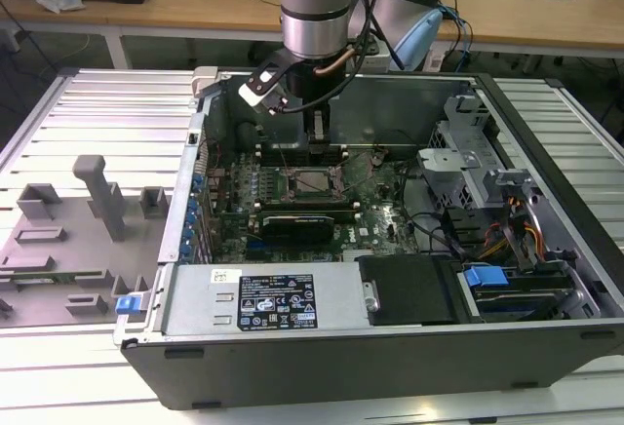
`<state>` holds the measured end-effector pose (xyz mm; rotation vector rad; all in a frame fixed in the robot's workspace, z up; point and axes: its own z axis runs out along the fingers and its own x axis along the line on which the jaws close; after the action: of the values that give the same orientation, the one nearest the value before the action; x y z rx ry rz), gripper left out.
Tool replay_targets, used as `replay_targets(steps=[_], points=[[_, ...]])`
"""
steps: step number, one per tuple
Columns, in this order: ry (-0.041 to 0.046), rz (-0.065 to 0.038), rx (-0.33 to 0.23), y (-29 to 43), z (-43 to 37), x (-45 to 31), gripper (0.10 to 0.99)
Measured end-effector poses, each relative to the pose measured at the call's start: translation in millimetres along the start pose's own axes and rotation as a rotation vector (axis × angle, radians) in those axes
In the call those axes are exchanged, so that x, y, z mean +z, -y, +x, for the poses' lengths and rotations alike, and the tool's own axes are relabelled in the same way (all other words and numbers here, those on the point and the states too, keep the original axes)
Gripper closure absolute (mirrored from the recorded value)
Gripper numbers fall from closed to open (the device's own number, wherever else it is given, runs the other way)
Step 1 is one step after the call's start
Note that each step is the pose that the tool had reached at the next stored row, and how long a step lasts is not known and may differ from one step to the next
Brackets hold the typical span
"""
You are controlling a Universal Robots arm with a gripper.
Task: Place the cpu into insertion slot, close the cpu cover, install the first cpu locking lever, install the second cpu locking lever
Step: 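Place the cpu into insertion slot, then close the cpu cover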
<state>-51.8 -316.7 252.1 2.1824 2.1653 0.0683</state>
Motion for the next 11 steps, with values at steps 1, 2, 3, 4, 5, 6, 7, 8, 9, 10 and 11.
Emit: replay_targets(steps=[1, 2, 3, 4, 5, 6, 7, 8, 9, 10, 11], points=[[0.0, 0.0, 0.0, 0.0, 0.0, -0.1, 0.98], [0.0, 0.0, 0.0, 0.0, 0.0, -0.1, 0.98], [0.0, 0.0, 0.0, 0.0, 0.0, -0.2, 0.98], [0.0, 0.0, 0.0, 0.0, 0.0, -0.2, 0.98], [0.0, 0.0, 0.0, 0.0, 0.0, -0.3, 0.98], [0.0, 0.0, 0.0, 0.0, 0.0, -0.3, 0.98], [0.0001, 0.0, 0.0, 0.0, 0.0, -0.3, 0.98], [0.0, 0.0, 0.0, -0.5, -0.1, -0.3, 0.98], [0.0001, 0.002, 0.0, -2.2, -0.2, -0.3, 0.98], [0.0, 0.004, 0.0, -4.3, -0.2, 0.0, 0.98], [-0.0002, 0.008, 0.0, -7.3, -0.3, 0.2, 0.98]])
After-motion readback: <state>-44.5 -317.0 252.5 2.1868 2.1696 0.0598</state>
